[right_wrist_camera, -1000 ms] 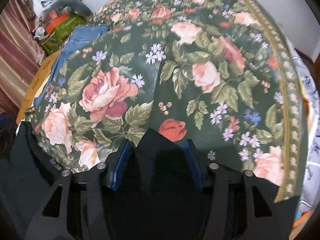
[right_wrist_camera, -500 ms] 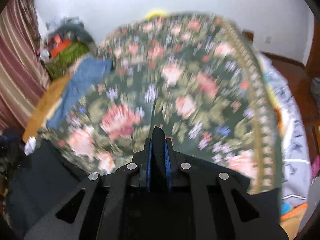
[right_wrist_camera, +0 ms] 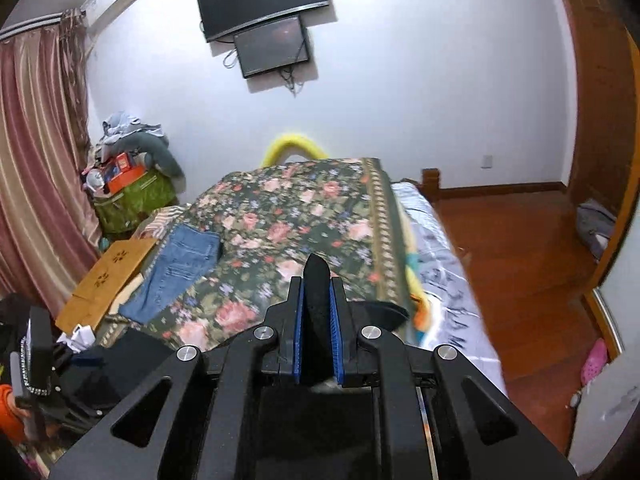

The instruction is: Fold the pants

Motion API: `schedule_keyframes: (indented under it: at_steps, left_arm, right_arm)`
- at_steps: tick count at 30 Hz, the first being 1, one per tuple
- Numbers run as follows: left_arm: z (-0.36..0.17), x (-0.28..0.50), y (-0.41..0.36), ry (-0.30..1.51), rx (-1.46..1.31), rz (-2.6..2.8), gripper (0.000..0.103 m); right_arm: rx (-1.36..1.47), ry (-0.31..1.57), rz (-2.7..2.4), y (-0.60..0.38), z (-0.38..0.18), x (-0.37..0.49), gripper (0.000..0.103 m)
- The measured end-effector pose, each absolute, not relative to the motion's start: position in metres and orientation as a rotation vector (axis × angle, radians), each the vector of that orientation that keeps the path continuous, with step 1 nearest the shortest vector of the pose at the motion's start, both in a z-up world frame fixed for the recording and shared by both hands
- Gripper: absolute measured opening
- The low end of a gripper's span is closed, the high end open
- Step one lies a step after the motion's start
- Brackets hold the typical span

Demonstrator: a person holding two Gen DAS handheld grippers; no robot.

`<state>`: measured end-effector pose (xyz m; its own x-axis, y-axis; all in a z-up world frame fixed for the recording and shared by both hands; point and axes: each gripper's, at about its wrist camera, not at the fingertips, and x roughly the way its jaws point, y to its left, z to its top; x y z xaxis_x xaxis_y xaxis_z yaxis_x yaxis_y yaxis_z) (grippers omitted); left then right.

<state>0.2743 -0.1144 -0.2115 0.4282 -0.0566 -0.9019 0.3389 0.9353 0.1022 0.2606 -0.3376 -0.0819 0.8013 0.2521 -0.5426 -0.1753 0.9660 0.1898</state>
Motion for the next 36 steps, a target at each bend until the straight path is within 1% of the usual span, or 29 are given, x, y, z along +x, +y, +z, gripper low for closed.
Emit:
schedule_keyframes:
  at_steps: [5,7,13,16,18,19,21,23,25,30,34,36]
  left_arm:
    - [-0.224,0.269,-0.136,1.136,0.285,-0.268,0.098]
    - [-0.228,0.269,-0.14,1.131,0.284,-0.257,0.1]
    - [-0.231,0.271,-0.142,1.137,0.255,-0.253,0.103]
    - [-0.232,0.27,-0.143,1.127,0.263,-0.253,0.103]
    - [-0.231,0.269,-0.142,1.125,0.258,-0.256,0.103]
    - [-0.231,0.269,-0.141,1.124,0.252,-0.258,0.103]
    - [-0.231,0.269,-0.14,1.122,0.247,-0.26,0.103]
    - [-0.229,0.268,-0.139,1.118,0.245,-0.26,0.103]
    - [-0.223,0.266,-0.134,1.098,0.223,-0.26,0.103]
    - [-0.195,0.265,-0.101,1.031,0.13,-0.223,0.103]
    - [-0.164,0.261,-0.054,0.944,0.085,-0.145,0.103]
    - [-0.153,0.258,-0.029,0.908,0.075,-0.103,0.103]
  right_arm:
    - [0.091,0.697,0.183,-0.357,-0.129,0.246,0.01]
    - [0.085,0.759,0.16,-0.365,-0.158,0.243,0.01]
    - [0.088,0.903,0.12,-0.373,-0.229,0.227,0.011]
    - [0.075,0.951,0.108,-0.376,-0.241,0.204,0.014]
    - [0.064,0.973,0.087,-0.375,-0.247,0.198,0.02]
    - [0.054,0.983,0.063,-0.375,-0.248,0.195,0.022]
    - [0.028,1.003,0.025,-0.376,-0.248,0.194,0.03]
    - [0.011,1.011,-0.003,-0.377,-0.242,0.193,0.034]
    - [0.006,0.991,0.005,-0.374,-0.231,0.19,0.034]
    - [0.007,0.884,0.087,-0.35,-0.187,0.184,0.045]
    - [-0.023,0.78,0.19,-0.308,-0.148,0.187,0.047]
    - [-0.043,0.736,0.246,-0.283,-0.131,0.191,0.051]
